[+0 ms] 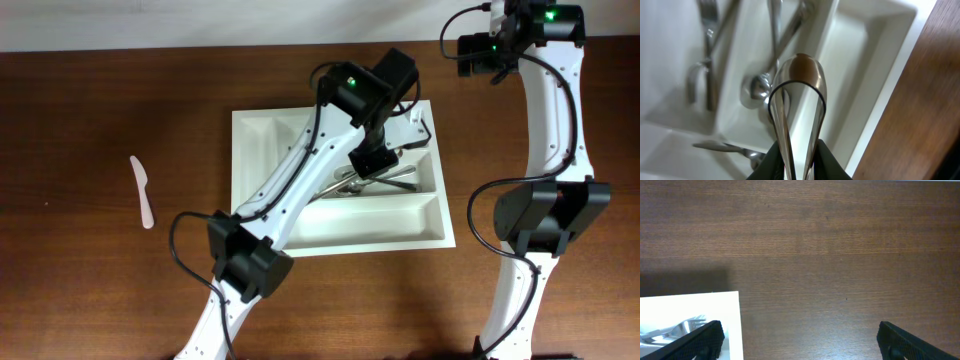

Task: Pack container
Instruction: 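Carry the long utensil with the left gripper into the bottom compartment, then return the left gripper to the pink plastic knife and grasp it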

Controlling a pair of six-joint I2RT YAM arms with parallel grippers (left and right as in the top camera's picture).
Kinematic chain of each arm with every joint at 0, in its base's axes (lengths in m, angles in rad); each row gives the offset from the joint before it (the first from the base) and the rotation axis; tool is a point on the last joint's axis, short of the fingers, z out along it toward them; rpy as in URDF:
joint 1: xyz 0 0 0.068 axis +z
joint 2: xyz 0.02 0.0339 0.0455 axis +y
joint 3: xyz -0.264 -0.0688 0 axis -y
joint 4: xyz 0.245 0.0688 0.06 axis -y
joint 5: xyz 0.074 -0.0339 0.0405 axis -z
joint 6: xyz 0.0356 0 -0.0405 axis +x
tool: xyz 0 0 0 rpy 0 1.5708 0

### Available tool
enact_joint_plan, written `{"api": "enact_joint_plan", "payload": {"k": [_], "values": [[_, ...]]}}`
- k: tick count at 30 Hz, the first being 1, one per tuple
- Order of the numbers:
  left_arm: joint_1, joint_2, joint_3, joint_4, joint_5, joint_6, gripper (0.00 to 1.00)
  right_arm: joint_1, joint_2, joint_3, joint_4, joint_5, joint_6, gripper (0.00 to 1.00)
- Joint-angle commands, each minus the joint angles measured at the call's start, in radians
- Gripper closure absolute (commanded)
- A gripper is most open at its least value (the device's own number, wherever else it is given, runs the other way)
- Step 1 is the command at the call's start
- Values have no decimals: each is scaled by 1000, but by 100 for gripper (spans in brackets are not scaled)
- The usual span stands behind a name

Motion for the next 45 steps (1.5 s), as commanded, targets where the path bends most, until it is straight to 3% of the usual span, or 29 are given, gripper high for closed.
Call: {"api": "enact_joint_plan", "payload": {"k": [1, 13, 21, 30, 37, 45], "values": [[1, 54, -75, -2, 18, 43, 88, -3, -13, 10, 0, 13, 12, 1], [0, 59, -251, 51, 71, 114, 85, -3, -13, 10, 0, 13, 12, 1], [0, 59, -251, 60, 93, 114, 55, -3, -13, 10, 0, 13, 12, 1], [8, 56, -207, 35, 82, 113, 51, -3, -13, 10, 0, 13, 12, 1], [111, 27, 19, 13, -23, -83, 54, -3, -13, 10, 0, 13, 12, 1], [408, -55, 251, -2, -111, -452, 52, -3, -13, 10, 0, 13, 12, 1]]}}
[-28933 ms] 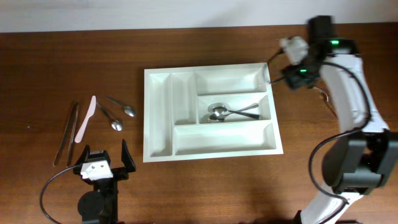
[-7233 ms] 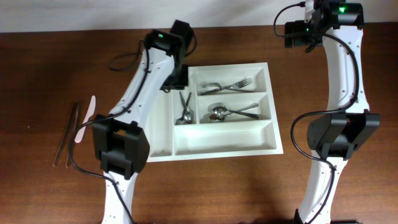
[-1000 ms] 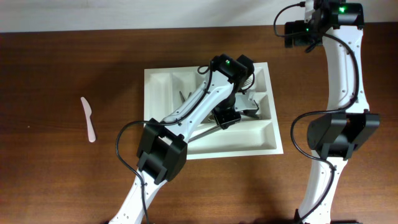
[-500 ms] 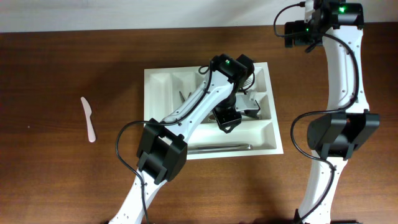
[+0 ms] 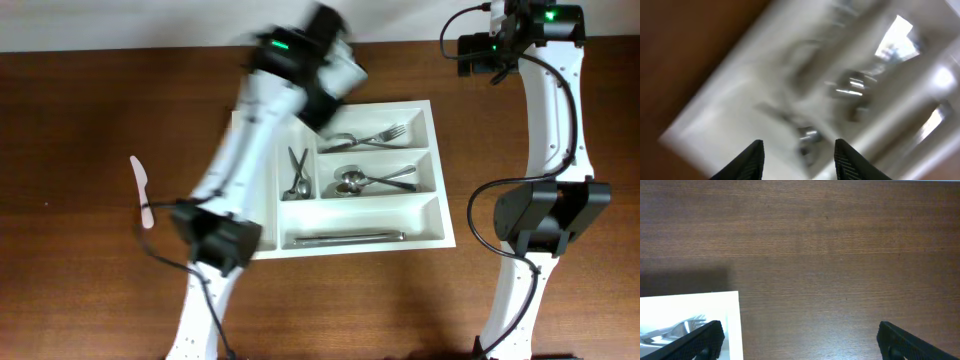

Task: Pack container
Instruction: 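Return the left gripper to the pink plastic knife and grasp it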

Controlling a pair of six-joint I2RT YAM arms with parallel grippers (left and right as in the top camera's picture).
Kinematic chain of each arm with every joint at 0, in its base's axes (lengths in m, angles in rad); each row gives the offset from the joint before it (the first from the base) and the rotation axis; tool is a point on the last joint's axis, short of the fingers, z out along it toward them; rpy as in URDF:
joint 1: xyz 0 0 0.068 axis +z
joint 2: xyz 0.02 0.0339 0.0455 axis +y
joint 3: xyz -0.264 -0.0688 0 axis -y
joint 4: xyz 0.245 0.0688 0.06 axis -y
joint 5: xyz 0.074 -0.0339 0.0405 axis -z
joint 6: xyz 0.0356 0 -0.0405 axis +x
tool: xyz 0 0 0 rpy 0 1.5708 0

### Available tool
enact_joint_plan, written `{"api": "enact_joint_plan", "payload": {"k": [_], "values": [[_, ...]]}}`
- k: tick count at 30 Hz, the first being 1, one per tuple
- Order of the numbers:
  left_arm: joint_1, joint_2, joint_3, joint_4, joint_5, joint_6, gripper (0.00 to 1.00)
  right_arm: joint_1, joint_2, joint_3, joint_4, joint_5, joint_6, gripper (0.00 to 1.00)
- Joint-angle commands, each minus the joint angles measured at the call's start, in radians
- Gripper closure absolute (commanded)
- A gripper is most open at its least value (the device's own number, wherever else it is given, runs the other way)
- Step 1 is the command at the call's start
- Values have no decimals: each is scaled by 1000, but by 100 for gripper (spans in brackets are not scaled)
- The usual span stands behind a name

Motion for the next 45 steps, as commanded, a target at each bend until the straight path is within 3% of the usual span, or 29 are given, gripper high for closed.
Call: {"api": "enact_joint_plan", "payload": {"k": [1, 9, 18, 23, 45], "values": [[178, -100, 76, -29, -66, -247, 52, -3, -13, 10, 0, 13, 12, 1], [444, -111, 46, -77, -76, -304, 51, -3, -13, 10, 0, 13, 12, 1], [613, -110, -82, -76, -135, -299, 49, -3, -13, 10, 0, 13, 12, 1], [655, -110, -201, -48, -137, -206, 49, -3, -13, 10, 0, 13, 12, 1], [713, -110, -747, 275, -79, -155, 50, -3, -13, 10, 0, 13, 12, 1]]}}
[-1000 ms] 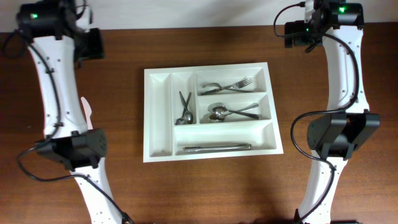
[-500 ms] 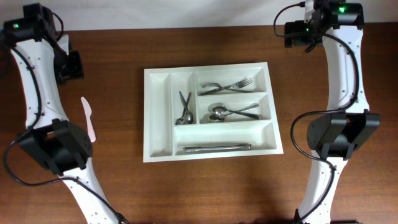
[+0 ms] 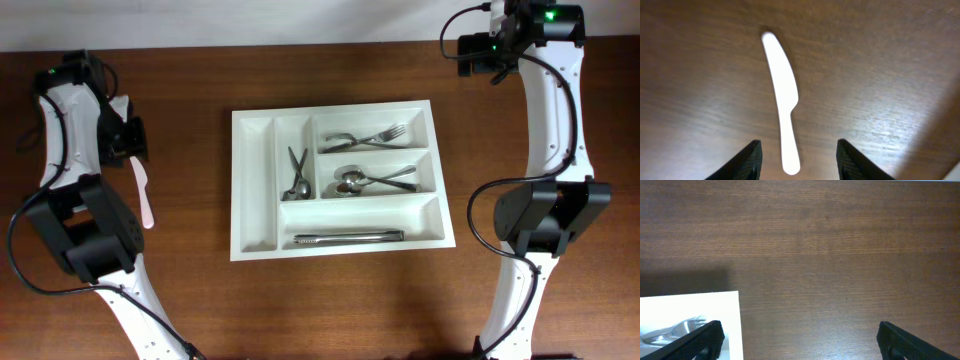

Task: Pack container
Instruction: 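Return the left gripper to the pink plastic knife and grasp it, then place the pink knife in the tray's left compartment with left gripper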

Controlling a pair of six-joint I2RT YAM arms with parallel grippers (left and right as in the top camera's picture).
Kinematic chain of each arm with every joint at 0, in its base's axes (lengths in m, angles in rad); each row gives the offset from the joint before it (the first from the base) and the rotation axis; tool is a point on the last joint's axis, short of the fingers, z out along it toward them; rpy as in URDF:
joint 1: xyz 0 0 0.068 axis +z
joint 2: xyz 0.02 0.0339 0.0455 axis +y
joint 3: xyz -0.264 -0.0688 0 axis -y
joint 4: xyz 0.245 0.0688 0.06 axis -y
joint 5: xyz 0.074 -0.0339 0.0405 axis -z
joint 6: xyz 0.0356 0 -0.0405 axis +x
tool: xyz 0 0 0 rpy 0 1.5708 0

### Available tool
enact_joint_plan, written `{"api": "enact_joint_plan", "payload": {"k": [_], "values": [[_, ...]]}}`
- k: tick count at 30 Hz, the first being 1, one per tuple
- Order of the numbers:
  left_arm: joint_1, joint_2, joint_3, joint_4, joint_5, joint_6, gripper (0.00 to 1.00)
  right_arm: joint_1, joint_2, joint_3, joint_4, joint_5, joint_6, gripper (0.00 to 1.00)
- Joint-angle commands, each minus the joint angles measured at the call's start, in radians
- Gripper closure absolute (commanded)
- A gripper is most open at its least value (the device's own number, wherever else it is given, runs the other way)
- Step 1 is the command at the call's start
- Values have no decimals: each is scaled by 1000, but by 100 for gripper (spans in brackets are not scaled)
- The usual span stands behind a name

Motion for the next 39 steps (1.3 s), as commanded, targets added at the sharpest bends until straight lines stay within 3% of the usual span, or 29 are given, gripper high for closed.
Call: {"api": "enact_joint_plan", "payload": {"k": [1, 30, 31, 33, 34, 35, 39], "values": [[8, -15, -77, 33, 15, 23, 50, -3, -13, 10, 0, 12, 12, 1], [28, -16, -365, 245, 15, 80, 51, -3, -13, 10, 0, 12, 12, 1], [31, -16, -369, 245, 14, 81, 57, -3, -13, 10, 0, 12, 12, 1], [34, -16, -373, 243, 14, 84, 82, -3, -13, 10, 0, 12, 12, 1], [36, -15, -373, 240, 14, 85, 88, -3, -13, 10, 0, 12, 12, 1], [39, -16, -373, 240, 14, 85, 92, -3, -13, 10, 0, 12, 12, 1], [46, -15, -373, 236, 15, 84, 95, -3, -13, 10, 0, 12, 12, 1]]}}
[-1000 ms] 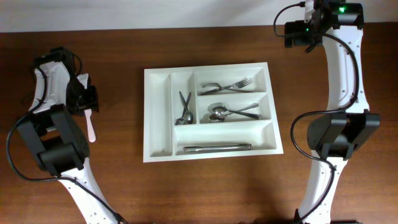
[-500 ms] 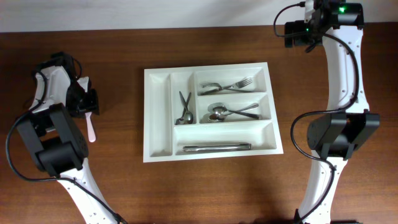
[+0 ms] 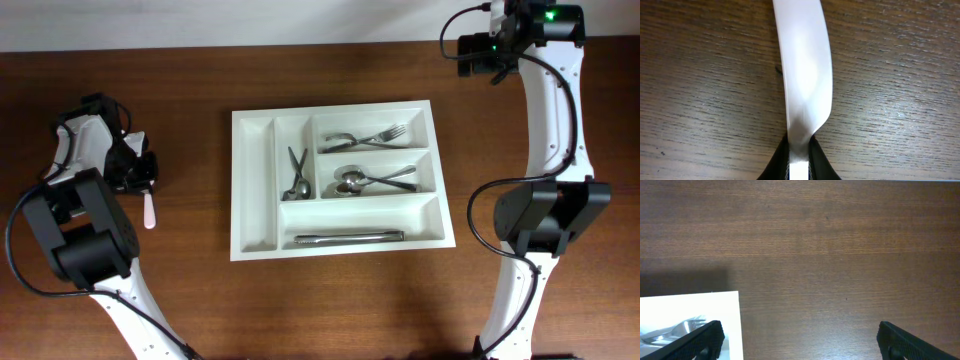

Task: Pack container
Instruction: 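Place the pink knife in the tray's left compartment with left gripper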

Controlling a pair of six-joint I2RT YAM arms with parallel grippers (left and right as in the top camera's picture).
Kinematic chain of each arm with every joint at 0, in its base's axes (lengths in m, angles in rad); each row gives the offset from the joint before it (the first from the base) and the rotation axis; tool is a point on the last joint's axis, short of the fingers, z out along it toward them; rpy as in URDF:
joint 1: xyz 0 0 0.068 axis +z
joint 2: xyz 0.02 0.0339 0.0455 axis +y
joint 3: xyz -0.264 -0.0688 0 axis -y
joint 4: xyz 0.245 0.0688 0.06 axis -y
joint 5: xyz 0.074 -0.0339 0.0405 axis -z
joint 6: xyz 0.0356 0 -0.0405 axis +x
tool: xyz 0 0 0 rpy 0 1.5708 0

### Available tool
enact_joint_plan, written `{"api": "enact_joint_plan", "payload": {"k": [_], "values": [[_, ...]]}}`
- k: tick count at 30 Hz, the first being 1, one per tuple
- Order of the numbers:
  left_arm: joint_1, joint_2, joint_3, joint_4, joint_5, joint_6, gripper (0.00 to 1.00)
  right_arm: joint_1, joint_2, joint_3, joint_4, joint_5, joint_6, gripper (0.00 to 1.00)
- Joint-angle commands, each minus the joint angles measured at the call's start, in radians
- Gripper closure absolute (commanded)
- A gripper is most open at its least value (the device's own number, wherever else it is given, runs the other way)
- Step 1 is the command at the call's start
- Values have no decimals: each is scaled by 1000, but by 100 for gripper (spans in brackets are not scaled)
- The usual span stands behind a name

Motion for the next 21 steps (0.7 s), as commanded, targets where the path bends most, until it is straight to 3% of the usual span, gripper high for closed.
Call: {"api": "enact_joint_plan", "payload": {"k": [1, 13, 21], "values": [[15, 18, -35, -6, 4, 13, 96, -3, -13, 10, 0, 13, 12, 1], [-3, -132, 89, -19, 148, -27, 98, -3, -13, 10, 0, 13, 12, 1], [-158, -321, 112, -52, 190, -117, 98, -3, -13, 10, 0, 13, 12, 1]]}}
